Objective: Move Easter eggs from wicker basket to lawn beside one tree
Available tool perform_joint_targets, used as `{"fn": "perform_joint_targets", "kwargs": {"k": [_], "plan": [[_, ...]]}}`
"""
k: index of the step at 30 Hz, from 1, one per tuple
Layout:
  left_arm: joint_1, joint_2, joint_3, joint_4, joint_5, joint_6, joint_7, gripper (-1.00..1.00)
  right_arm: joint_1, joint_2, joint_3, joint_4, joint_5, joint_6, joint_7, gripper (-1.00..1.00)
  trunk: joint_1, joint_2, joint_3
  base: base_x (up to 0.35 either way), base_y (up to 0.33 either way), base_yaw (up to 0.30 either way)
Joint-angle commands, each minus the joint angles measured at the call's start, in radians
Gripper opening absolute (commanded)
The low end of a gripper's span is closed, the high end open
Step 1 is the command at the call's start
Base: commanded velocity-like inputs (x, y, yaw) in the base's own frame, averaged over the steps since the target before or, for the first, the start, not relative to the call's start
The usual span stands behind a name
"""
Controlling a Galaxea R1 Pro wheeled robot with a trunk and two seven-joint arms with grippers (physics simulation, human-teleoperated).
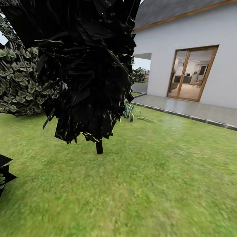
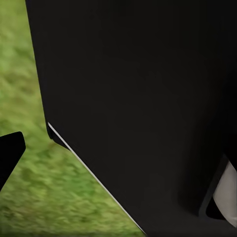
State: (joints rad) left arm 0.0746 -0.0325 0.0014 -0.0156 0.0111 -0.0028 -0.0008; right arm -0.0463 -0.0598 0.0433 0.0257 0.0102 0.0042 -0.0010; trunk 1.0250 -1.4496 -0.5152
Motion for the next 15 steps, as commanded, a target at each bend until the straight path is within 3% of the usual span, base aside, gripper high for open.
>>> {"fn": "perform_joint_targets", "kwargs": {"k": [1, 15], "plan": [[0.001, 0.000, 0.000, -0.002, 0.001, 0.000, 0.000, 1.00, -0.001, 0.000, 0.004, 0.002, 0.001, 0.000, 0.000, 1.00, 0.000, 0.000, -0.001, 0.000, 0.000, 0.000], [0.001, 0.000, 0.000, -0.001, 0.001, 0.000, 0.000, 1.00, -0.001, 0.000, 0.004, 0.002, 0.001, 0.000, 0.000, 1.00, 0.000, 0.000, -0.001, 0.000, 0.000, 0.000]]}}
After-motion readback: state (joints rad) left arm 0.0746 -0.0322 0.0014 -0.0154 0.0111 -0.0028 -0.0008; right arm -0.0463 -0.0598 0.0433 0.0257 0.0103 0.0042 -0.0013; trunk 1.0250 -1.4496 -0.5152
